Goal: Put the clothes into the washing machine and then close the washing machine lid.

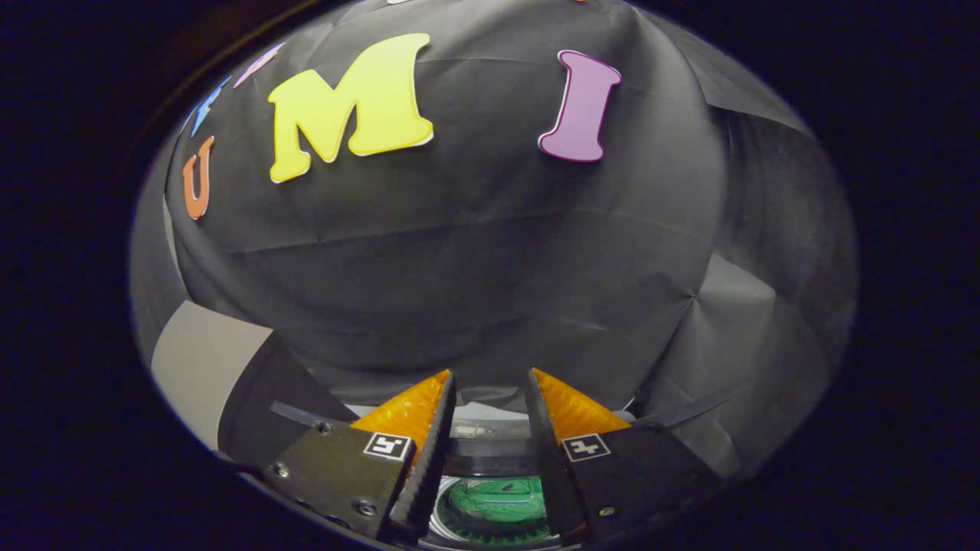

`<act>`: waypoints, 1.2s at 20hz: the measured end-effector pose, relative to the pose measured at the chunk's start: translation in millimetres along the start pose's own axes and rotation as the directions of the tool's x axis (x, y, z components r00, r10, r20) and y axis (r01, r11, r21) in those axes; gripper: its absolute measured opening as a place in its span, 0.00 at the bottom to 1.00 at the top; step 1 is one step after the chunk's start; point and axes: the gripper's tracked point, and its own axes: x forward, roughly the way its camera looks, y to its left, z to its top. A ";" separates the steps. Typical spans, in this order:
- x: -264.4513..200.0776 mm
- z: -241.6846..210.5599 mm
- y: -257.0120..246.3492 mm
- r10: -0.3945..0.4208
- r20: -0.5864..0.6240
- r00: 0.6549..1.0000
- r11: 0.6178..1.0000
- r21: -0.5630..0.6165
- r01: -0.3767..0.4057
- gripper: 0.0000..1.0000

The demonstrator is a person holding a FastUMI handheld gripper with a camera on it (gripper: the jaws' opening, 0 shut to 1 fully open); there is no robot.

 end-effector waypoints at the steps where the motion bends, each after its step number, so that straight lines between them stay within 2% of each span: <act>1: -2.5 -0.9 -0.3 -0.002 0.001 1.000 1.000 0.000 0.002 0.58; 11: -30.2 -28.0 -4.2 -0.036 0.011 0.999 0.999 0.004 0.036 0.58; 24: -68.3 -92.1 -4.7 -0.041 -0.062 0.997 0.999 0.008 0.042 0.59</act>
